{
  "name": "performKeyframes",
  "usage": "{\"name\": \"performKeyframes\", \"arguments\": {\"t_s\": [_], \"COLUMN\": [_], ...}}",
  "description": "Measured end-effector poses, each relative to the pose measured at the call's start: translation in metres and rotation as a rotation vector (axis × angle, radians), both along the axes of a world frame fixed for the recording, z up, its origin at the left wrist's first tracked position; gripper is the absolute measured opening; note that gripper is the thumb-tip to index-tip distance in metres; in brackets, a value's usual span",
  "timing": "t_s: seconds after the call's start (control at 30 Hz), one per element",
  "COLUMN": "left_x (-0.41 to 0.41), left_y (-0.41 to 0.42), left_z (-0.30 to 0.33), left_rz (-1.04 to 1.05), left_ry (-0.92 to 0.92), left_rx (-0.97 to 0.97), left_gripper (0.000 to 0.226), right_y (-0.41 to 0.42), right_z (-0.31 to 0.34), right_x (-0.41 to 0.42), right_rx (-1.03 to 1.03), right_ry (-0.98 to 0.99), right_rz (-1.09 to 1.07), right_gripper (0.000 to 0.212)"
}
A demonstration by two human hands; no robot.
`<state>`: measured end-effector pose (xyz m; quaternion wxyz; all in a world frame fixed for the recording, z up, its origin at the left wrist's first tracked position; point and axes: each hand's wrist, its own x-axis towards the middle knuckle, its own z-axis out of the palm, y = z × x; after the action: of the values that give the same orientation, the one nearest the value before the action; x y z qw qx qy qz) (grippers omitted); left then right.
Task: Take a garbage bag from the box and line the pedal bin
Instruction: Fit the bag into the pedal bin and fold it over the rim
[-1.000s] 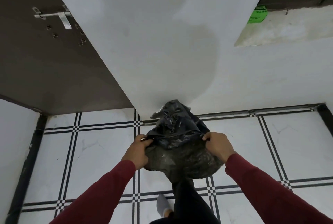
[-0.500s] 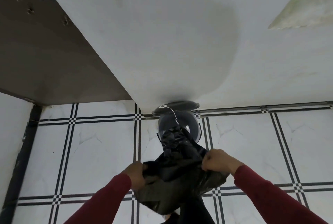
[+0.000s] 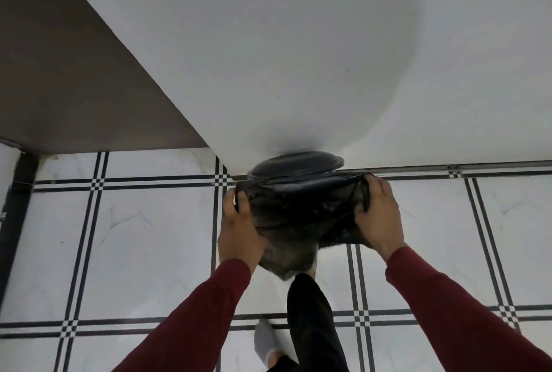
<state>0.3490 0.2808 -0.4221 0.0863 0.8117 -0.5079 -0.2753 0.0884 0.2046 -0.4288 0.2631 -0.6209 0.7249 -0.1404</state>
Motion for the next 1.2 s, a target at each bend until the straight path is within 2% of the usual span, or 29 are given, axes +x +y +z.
{"name": "performKeyframes", "arguments": {"t_s": [0.1,0.27,0.4,0.5,0.63,0.7,0.8,0.87,0.93,0.97,1.03,1.07,1.13,1.2], "left_x": [-0.001,0.016,0.030,0.035,0.037,0.038,0.046,0.057,0.068,0.071,0.072,0.070,0.068,0.067], "left_y": [0.009,0.007,-0.015,-0.040,-0.075,-0.086,-0.105,-0.119,-0.131,-0.135,-0.138,-0.136,-0.126,-0.111], "left_z": [-0.031,-0.092,-0.133,-0.163,-0.191,-0.202,-0.222,-0.245,-0.266,-0.271,-0.268,-0.262,-0.255,-0.254], "left_rz": [-0.054,-0.273,-0.409,-0.446,-0.438,-0.430,-0.395,-0.383,-0.347,-0.300,-0.123,-0.034,0.134,0.362], "left_ry": [0.009,-0.105,-0.200,-0.157,-0.090,-0.117,-0.117,-0.018,0.187,0.293,0.475,0.553,0.757,0.963], "left_rx": [0.000,0.173,0.298,0.311,0.308,0.298,0.359,0.361,0.312,0.317,0.441,0.515,0.591,0.572], "left_gripper": [0.095,0.101,0.105,0.112,0.120,0.115,0.108,0.104,0.093,0.089,0.090,0.089,0.087,0.084], "right_y": [0.011,0.019,-0.001,-0.024,-0.057,-0.071,-0.093,-0.112,-0.128,-0.134,-0.135,-0.129,-0.116,-0.100], "right_z": [-0.027,-0.091,-0.125,-0.143,-0.165,-0.175,-0.192,-0.205,-0.214,-0.218,-0.212,-0.211,-0.217,-0.238], "right_x": [0.001,-0.010,-0.017,-0.018,-0.016,-0.016,-0.020,-0.024,-0.023,-0.022,-0.020,-0.024,-0.036,-0.055], "right_rx": [0.026,0.397,0.571,0.549,0.427,0.392,0.456,0.499,0.551,0.598,0.772,0.845,0.846,0.860], "right_ry": [0.003,0.148,0.266,0.264,0.255,0.269,0.237,0.122,-0.006,-0.059,-0.115,-0.195,-0.349,-0.484], "right_rz": [-0.013,0.155,0.280,0.276,0.274,0.315,0.292,0.239,0.157,0.123,0.077,-0.002,-0.158,-0.253], "right_gripper": [0.071,0.079,0.086,0.099,0.099,0.097,0.094,0.089,0.080,0.067,0.020,0.010,0.007,0.018]}}
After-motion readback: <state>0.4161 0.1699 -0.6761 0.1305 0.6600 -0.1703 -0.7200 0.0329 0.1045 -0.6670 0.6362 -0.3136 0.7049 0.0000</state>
